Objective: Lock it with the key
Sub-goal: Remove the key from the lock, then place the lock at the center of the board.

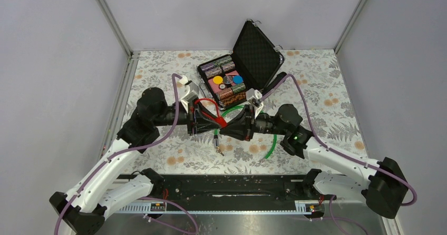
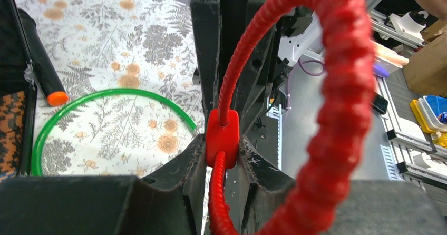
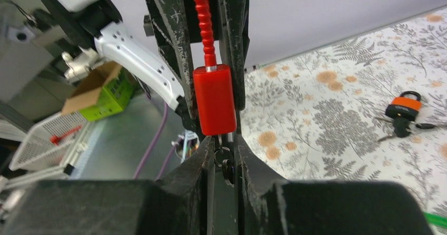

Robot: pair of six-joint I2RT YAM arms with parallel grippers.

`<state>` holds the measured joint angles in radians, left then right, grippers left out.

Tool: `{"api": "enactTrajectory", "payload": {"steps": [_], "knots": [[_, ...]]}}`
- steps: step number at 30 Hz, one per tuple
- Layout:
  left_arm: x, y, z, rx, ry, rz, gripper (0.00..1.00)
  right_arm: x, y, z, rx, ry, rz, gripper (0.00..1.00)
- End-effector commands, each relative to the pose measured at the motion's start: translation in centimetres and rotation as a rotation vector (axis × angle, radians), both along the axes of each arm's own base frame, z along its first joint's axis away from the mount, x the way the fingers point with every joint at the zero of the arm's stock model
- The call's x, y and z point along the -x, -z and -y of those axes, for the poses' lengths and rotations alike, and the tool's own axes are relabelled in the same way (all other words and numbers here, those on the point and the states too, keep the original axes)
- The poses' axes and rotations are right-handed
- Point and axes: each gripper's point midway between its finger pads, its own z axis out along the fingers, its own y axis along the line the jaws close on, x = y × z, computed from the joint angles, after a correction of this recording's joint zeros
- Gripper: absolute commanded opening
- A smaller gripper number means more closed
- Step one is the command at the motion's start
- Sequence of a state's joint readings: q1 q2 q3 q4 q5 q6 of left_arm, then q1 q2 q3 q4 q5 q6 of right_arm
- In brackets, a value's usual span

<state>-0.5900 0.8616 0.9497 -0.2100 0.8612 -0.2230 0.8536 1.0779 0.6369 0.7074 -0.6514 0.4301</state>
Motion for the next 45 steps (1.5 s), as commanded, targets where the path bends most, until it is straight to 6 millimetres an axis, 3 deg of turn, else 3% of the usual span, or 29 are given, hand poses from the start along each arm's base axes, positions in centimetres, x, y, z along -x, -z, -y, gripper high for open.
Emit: {"api": "enactTrajectory", "payload": {"steps": [1,7,8,13,21,25,28,32,37,40,42,45], "knots": [[-0.4,-4.0,-0.8,0.042,-0.05,0.146,0.0,0.6,3.4,2.2,0.195,-0.046,0.049,0.0],[-1.4,-4.7,-0.6,0.068,-0.102,0.13,0.0,1.6,5.6,3.0,0.291,-0.125,0.006,0.0],[-1.8,-5.7,-0.6,0.109,-0.126,0.137,0.0,1.7,5.9,2.8,0.288,-0.14,-0.024,0.0],[-1.2,-8.7,-0.8,0.389,-0.137,0.196,0.0,1.3,4.4,0.5,0.111,-0.115,-0.09,0.0],[-2.1,-6.7,-0.2,0.333,-0.148,0.133,0.0,-0.1,1.4,0.4,-0.015,-0.006,-0.095,0.0],[-4.0,-5.5,-1.0,0.252,-0.279,0.1,0.0,-1.6,2.4,0.4,0.039,0.081,-0.126,0.0],[-8.0,-2.0,-2.8,0.139,-0.534,-0.029,0.0,-3.6,4.1,0.3,0.09,0.183,-0.182,0.0],[-11.3,6.6,-5.9,-0.081,-0.83,-0.288,0.0,-6.2,6.9,-0.3,0.161,0.298,-0.271,0.0],[-10.7,16.0,-8.7,-0.19,-0.974,-0.572,0.0,-7.5,9.6,-2.4,0.201,0.318,-0.342,0.0],[-9.3,20.4,-10.0,-0.202,-1.007,-0.703,0.0,-7.6,11.2,-4.5,0.248,0.312,-0.352,0.0],[-8.6,22.2,-10.6,-0.218,-1.02,-0.755,0.02,-8.0,13.0,-6.0,0.287,0.32,-0.376,0.0],[-7.9,24.7,-11.6,-0.274,-1.059,-0.796,0.12,-9.3,15.2,-7.9,0.327,0.387,-0.401,0.0]]}}
